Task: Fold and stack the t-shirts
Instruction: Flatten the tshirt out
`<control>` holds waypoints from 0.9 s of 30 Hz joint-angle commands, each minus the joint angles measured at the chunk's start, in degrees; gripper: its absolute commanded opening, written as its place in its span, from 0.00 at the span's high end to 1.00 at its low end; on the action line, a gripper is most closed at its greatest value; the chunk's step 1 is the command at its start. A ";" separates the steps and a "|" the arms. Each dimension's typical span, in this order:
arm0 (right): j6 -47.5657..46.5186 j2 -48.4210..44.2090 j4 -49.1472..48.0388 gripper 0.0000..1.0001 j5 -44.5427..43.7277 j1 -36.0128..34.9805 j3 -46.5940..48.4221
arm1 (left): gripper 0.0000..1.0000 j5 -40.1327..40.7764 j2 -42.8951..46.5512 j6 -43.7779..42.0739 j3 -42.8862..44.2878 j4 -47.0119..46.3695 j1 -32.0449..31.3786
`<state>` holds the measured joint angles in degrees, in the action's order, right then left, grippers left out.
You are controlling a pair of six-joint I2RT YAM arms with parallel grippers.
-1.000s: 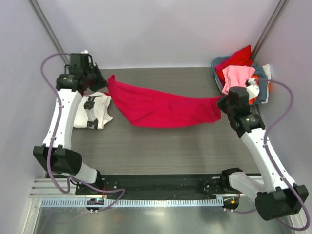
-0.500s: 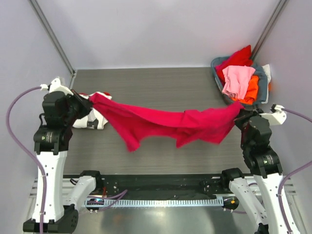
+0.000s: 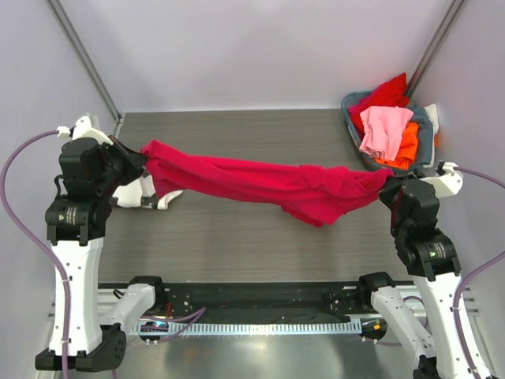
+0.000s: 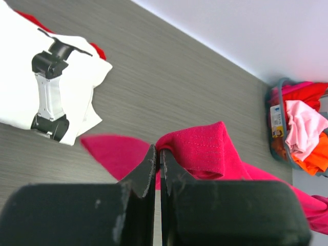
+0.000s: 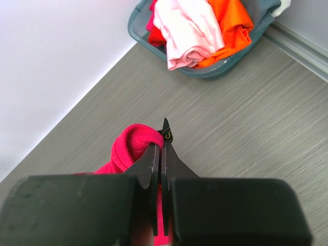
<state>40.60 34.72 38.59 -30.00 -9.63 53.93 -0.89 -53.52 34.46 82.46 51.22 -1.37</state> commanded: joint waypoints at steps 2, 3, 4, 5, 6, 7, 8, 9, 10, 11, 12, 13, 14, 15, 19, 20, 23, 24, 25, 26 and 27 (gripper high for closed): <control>-0.44 -2.28 0.51 0.99 0.29 0.22 2.93 | 1.00 -0.42 2.09 -0.79 2.10 2.73 0.40; -0.09 -4.12 1.39 0.99 0.90 0.22 2.93 | 1.00 -0.52 3.58 -0.80 2.01 3.44 0.40; 0.09 -5.35 2.36 0.99 1.08 0.22 3.02 | 1.00 -0.78 4.46 -0.71 1.92 4.84 0.40; 0.27 -6.41 4.37 0.99 1.26 0.22 3.28 | 1.00 -0.96 5.26 -0.71 1.92 5.55 0.40; 0.36 -8.86 5.09 0.99 1.17 0.22 3.55 | 1.00 -1.05 6.83 -0.71 2.27 6.16 0.40; 0.27 -9.92 5.70 0.99 1.17 0.22 3.81 | 1.00 -1.05 7.46 -0.71 2.62 7.65 0.40; 0.10 -10.80 6.40 0.99 0.82 0.22 4.77 | 1.00 -0.87 7.98 -0.45 3.67 8.27 0.40; -0.17 -11.94 6.50 0.99 0.12 0.31 5.30 | 1.00 -1.05 8.16 -0.01 4.63 8.80 0.40; -0.60 -11.96 6.41 0.99 -1.28 0.22 6.00 | 1.00 -1.48 7.99 0.34 5.51 9.50 0.40; -1.13 -11.43 5.98 0.99 -2.07 0.22 8.01 | 1.00 -2.53 7.47 0.70 6.31 9.51 0.40; -1.66 -10.73 5.45 0.99 -2.60 0.22 8.81 | 1.00 -3.41 6.94 1.13 7.18 9.34 0.40; -3.32 -7.85 4.75 0.99 -2.52 0.22 9.69 | 1.00 -4.12 4.93 2.01 7.11 7.94 0.40; -4.46 -5.82 3.09 0.99 -2.09 0.22 11.18 | 1.00 -4.91 3.61 2.28 6.67 7.06 0.40; -5.78 -3.37 2.46 0.99 -1.47 0.22 11.98 | 0.99 -5.18 1.51 2.54 5.71 6.53 0.40; -7.38 14.81 0.70 0.99 -3.13 0.22 15.93 | 1.00 -3.42 -10.27 2.02 0.45 -0.47 0.40; -7.38 21.81 -0.95 0.99 -3.14 0.31 17.77 | 1.00 -4.38 -15.51 3.15 -0.44 -2.60 0.40; -5.89 33.34 -5.43 0.99 -0.07 2.41 21.72 | 0.99 -9.30 -22.93 5.70 -1.33 -9.98 0.40; -5.19 36.01 -6.06 0.99 2.55 3.55 22.87 | 0.94 -9.48 -27.47 6.14 -0.90 -11.39 0.40; -4.57 38.73 -6.33 0.90 4.40 4.69 24.02 | 0.82 -9.92 -29.35 6.58 0.24 -13.50 0.40; -4.13 42.85 -6.25 0.71 5.73 6.53 26.29 | 0.53 -10.53 -33.19 6.85 1.47 -13.34 0.40; -4.04 44.54 -5.81 0.32 8.53 7.16 27.10 | 0.45 -10.98 -34.54 6.59 3.05 -12.47 0.40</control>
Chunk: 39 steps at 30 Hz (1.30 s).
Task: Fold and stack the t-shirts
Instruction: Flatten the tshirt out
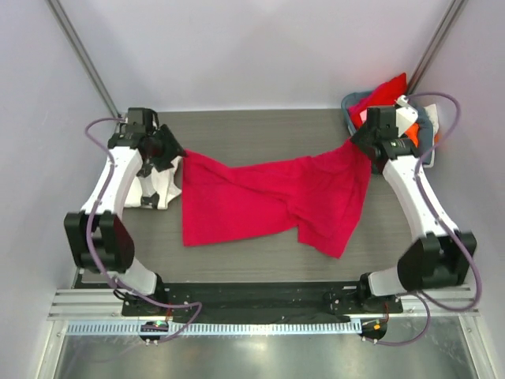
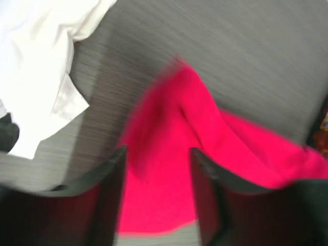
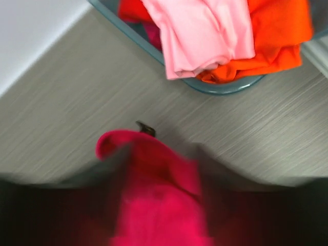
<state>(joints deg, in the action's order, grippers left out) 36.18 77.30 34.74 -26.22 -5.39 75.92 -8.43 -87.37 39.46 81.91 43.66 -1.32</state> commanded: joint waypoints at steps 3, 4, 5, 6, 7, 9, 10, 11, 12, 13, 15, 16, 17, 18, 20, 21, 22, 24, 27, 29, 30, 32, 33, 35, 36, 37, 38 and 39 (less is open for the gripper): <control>0.73 2.34 0.68 0.09 6.00 4.07 4.25 | 0.01 -1.78 1.30 1.23 3.45 -2.61 0.27; 0.64 1.29 -0.19 0.09 6.26 4.07 -0.03 | 0.00 -0.20 3.59 0.88 1.61 -4.70 0.27; 0.56 -0.38 -0.81 0.09 6.27 4.16 -2.59 | 0.00 0.94 5.79 0.79 -2.68 -5.68 0.27; 0.82 -3.61 -1.60 0.13 6.27 4.07 -5.32 | 0.00 2.61 7.90 0.79 -4.72 -6.65 0.27; 0.90 -5.73 -2.22 0.15 6.09 4.16 -8.13 | 0.00 3.93 12.36 0.62 -6.65 -7.18 0.27; 1.25 -9.34 -4.24 0.18 6.26 4.16 -16.04 | 0.00 6.22 16.25 0.09 -11.74 -7.36 0.36; 1.52 -13.10 -4.77 0.19 6.70 4.07 -18.24 | 0.00 6.92 19.23 0.35 -13.69 -7.36 0.36; 1.78 -14.53 -5.29 0.20 7.40 4.07 -22.18 | 0.00 7.89 20.65 1.92 -15.10 -6.75 0.62; 2.31 -16.20 -5.21 0.23 7.67 4.07 -23.87 | 0.00 9.99 21.88 3.15 -17.55 -5.18 0.88; 2.49 -17.52 -5.21 0.24 8.28 4.24 -25.37 | 0.00 9.05 22.94 2.64 -18.70 -5.25 1.06; 3.19 -21.30 -4.60 0.26 10.48 4.24 -29.15 | 0.00 8.78 25.84 2.64 -20.46 -5.16 2.82; 3.54 -22.27 -3.99 0.27 11.18 4.25 -30.21 | 0.01 8.60 26.81 2.64 -21.78 -4.64 2.82; 4.50 -24.37 -2.50 0.28 11.88 4.25 -31.96 | 0.02 6.69 28.03 2.64 -22.57 -4.37 2.73; 5.29 -25.43 -1.70 0.30 13.63 4.25 -32.93 | 0.03 5.10 28.48 2.64 -23.19 -3.42 2.73; 10.36 -28.06 1.37 0.31 14.61 4.25 -35.66 | 0.08 1.85 29.27 3.25 -25.21 -2.01 2.73; 12.66 -28.86 2.95 0.36 14.27 4.25 -36.54 | 0.09 1.05 29.71 3.51 -26.00 -1.22 2.82; 14.07 -29.30 5.31 0.37 14.96 4.25 -38.46 | 0.11 -0.52 30.06 3.95 -27.23 -1.30 2.73; 15.75 -29.75 6.74 0.38 17.24 4.16 -40.14 | 0.14 -1.68 31.73 5.61 -31.09 -1.82 2.82; 15.41 -29.14 10.51 0.39 17.69 3.98 -41.73 | 0.14 -2.47 34.63 8.16 -36.37 -3.40 2.47; 14.88 -29.13 12.80 0.39 15.94 3.81 -41.91 | 0.15 -2.47 35.86 9.31 -38.74 -4.28 2.03; 14.01 -29.31 13.24 0.39 15.67 3.63 -41.99 | 0.15 -2.47 36.74 10.45 -40.67 -5.33 1.85; 13.91 -29.57 13.95 0.39 16.19 3.54 -42.43 | 0.15 -2.47 37.19 11.42 -42.61 -6.30 1.85; 13.91 -29.66 13.95 0.39 16.89 3.02 -42.78 | 0.15 -2.73 37.27 11.77 -44.19 -7.44 1.85; 14.88 -29.40 13.60 0.39 18.91 2.23 -44.19 | 0.15 -3.44 37.28 12.48 -45.43 -8.76 1.76; 15.14 -29.31 13.42 0.42 19.44 1.70 -44.63 | 0.15 -3.44 37.28 12.65 -46.04 -9.46 1.85; 15.32 -28.79 12.73 0.43 20.15 0.39 -45.33 | 0.15 -3.44 37.10 12.66 -46.48 -9.64 1.85; 15.75 -28.52 12.81 0.44 21.28 -0.14 -45.42 | 0.15 -3.27 37.01 12.57 -46.49 -9.82 1.85; 16.80 -28.43 12.89 0.44 21.47 -0.93 -45.60 | 0.15 -2.92 36.75 12.39 -46.58 -9.82 1.85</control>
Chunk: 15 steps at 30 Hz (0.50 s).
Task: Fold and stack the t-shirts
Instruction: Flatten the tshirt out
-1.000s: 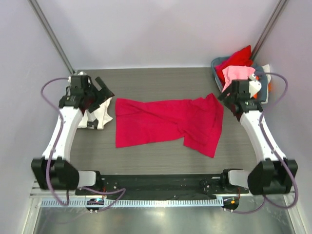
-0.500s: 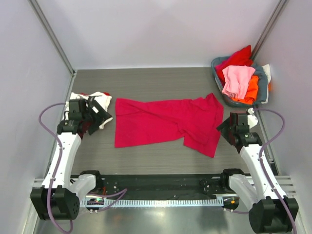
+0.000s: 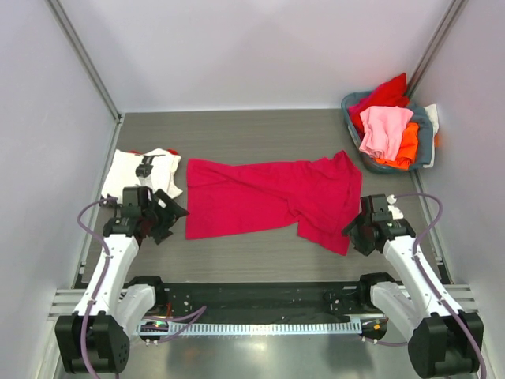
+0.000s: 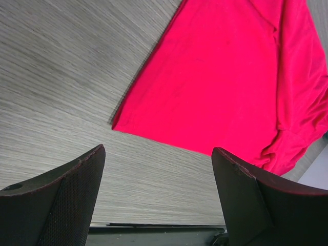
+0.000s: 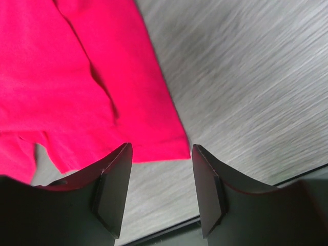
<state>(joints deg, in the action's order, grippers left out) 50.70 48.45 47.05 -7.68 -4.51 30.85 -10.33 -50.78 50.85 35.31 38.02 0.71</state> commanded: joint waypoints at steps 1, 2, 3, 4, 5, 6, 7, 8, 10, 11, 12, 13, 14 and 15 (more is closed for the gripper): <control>3.00 0.60 0.76 0.44 2.94 -3.21 -0.62 | 0.15 -0.92 0.16 0.92 0.20 -4.18 -0.18; 4.22 0.86 0.68 0.45 2.68 -4.09 -0.88 | 0.15 -0.66 0.07 0.74 0.11 -4.10 -0.18; 4.58 1.03 0.59 0.45 2.24 -4.88 -1.05 | 0.15 -0.48 0.16 0.74 0.20 -4.18 -0.44; 5.02 1.30 0.59 0.45 2.15 -5.41 -1.06 | 0.15 -0.40 0.07 0.74 0.37 -4.18 -1.75; 6.33 2.00 0.68 0.45 2.15 -6.29 -1.14 | 0.15 -0.22 -0.19 0.83 0.46 -4.10 -1.76; 6.87 2.35 0.59 0.45 2.23 -6.73 -1.32 | 0.14 -0.31 -0.28 0.83 0.46 -4.01 -1.77; 7.22 2.79 0.15 0.46 2.32 -7.08 -1.75 | 0.14 -0.31 -0.45 0.83 0.46 -4.09 -1.77; 7.66 3.32 -0.20 0.46 2.06 -7.96 -2.11 | 0.14 -0.39 -0.63 0.83 0.55 -4.18 -1.85; 9.24 4.37 -0.81 0.47 1.36 -8.58 -2.55 | 0.14 -0.22 -1.07 0.65 0.72 -4.18 -1.77; 9.59 4.55 -0.90 0.49 1.09 -9.10 -2.72 | 0.14 -0.31 -1.24 0.57 0.99 -4.18 -1.77; 10.20 4.81 -0.90 0.50 0.74 -9.28 -2.64 | 0.14 -0.31 -1.51 0.13 1.16 -4.10 -1.77; 10.38 4.82 -0.99 0.51 -0.39 -9.46 -2.64 | 0.14 -0.31 -1.68 -0.05 1.34 -4.01 -1.77; 10.65 4.73 -0.99 0.51 -0.66 -9.81 -2.64 | 0.14 -0.05 -1.95 -0.22 1.60 -3.48 -1.85; 11.26 4.64 -1.08 0.51 -1.19 -10.16 -2.64 | 0.14 0.22 -2.21 -0.57 2.21 -3.13 -1.77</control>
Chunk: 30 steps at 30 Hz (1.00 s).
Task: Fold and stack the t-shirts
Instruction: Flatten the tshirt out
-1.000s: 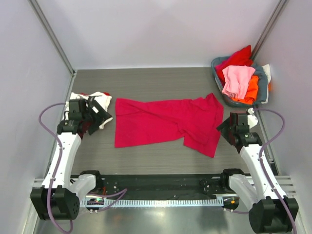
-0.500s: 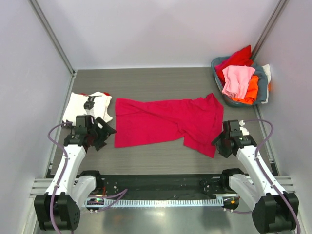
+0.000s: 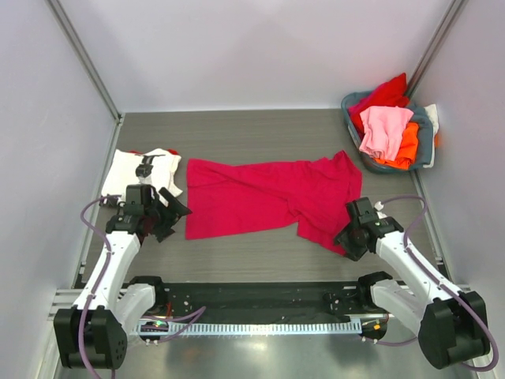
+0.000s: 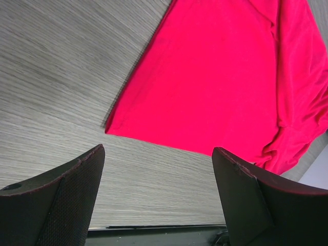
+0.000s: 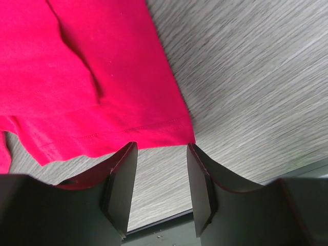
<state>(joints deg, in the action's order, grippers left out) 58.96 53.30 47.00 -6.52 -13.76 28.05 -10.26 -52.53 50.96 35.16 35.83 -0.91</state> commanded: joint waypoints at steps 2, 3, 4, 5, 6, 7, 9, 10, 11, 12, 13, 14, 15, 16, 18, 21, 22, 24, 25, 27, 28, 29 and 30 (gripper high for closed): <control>3.62 0.14 -1.12 0.49 -3.49 -1.44 0.16 | 0.14 0.94 -0.73 -1.04 3.07 -0.24 -0.15; 3.79 0.84 -1.30 0.49 -3.76 -1.62 0.16 | 0.14 1.03 -0.99 -1.04 3.16 -0.06 -0.23; 3.97 1.45 -1.30 0.48 -4.45 -1.71 0.25 | 0.14 1.21 -1.17 -1.04 3.34 0.02 -0.15; 3.97 2.07 -1.39 0.48 -4.81 -1.62 0.42 | 0.14 0.95 -1.34 -1.04 3.43 0.02 -0.23; 4.06 2.68 -1.48 0.48 -5.25 -1.80 0.60 | 0.13 0.86 -1.34 -0.95 3.60 0.02 -0.15; 4.15 4.08 -1.48 0.48 -5.69 -1.80 0.86 | 0.13 0.86 -1.52 -0.86 3.69 0.02 -0.15; 3.88 5.32 -2.00 0.48 -7.18 -1.80 1.04 | 0.13 0.68 -1.69 -0.86 3.78 -0.24 -0.24; 3.80 6.28 -2.26 0.48 -7.62 -1.88 1.04 | 0.13 0.68 -1.78 -0.95 3.78 -0.06 -0.24; 3.97 6.64 -2.35 0.49 -8.41 -1.80 0.95 | 0.14 0.68 -1.87 -1.04 3.95 -0.15 -0.24; 4.06 6.90 -2.70 0.49 -8.77 -1.80 0.95 | 0.14 0.51 -1.96 -1.12 4.04 -0.15 -0.15; 4.32 7.17 -2.88 0.51 -9.03 -1.80 0.78 | 0.13 0.33 -2.05 -1.30 4.13 -0.15 -0.15; 4.50 7.34 -3.06 0.53 -9.38 -1.80 0.69 | 0.13 0.24 -2.13 -1.30 4.13 -0.15 -0.23; 4.32 7.35 -3.58 0.60 -9.47 -1.80 0.51 | 0.14 -0.28 -2.13 -1.30 4.13 -0.15 -0.24; 4.41 7.35 -3.85 0.65 -9.56 -1.80 0.42 | 0.14 -0.37 -1.96 -1.30 4.04 -0.15 -0.24; 4.06 6.74 -4.28 0.88 -9.30 -1.80 0.69 | 0.14 -0.55 -1.70 -1.30 3.69 -0.15 -0.32; 3.80 5.25 -4.38 0.98 -8.95 -1.71 1.39 | 0.17 -0.72 -1.17 -0.78 2.99 -0.15 -1.02; 3.62 4.89 -4.46 0.98 -8.86 -1.80 2.00 | 0.18 -0.64 -0.99 -0.51 2.73 -0.15 -1.29; 3.01 3.84 -4.90 0.99 -8.33 -1.80 2.79 | 0.18 0.50 -0.64 0.28 1.94 -0.24 -2.69; 2.13 2.79 -6.38 0.99 -7.55 -1.80 3.23 | 0.18 1.03 -0.55 0.63 1.58 -0.33 -3.22; 1.25 1.73 -9.02 0.99 -6.66 -1.80 3.32 | 0.18 2.96 -0.38 1.33 0.44 -0.59 -4.97; 0.55 0.85 -9.73 0.99 -5.79 -1.80 3.24 | 0.19 3.40 -0.46 2.03 0.09 -0.76 -5.50; 0.46 0.41 -10.52 0.99 -5.35 -1.80 3.32 | 0.19 4.28 -0.64 2.47 -0.61 -1.11 -5.94; 0.28 0.14 -11.83 0.99 -4.82 -1.80 3.06 | 0.21 4.55 -0.73 2.74 -0.88 -1.29 -6.82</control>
<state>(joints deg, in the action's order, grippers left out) 60.71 55.11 40.45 -12.49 -15.31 28.91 -8.25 -53.87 52.05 35.53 35.99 -6.11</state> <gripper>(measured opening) 0.045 0.804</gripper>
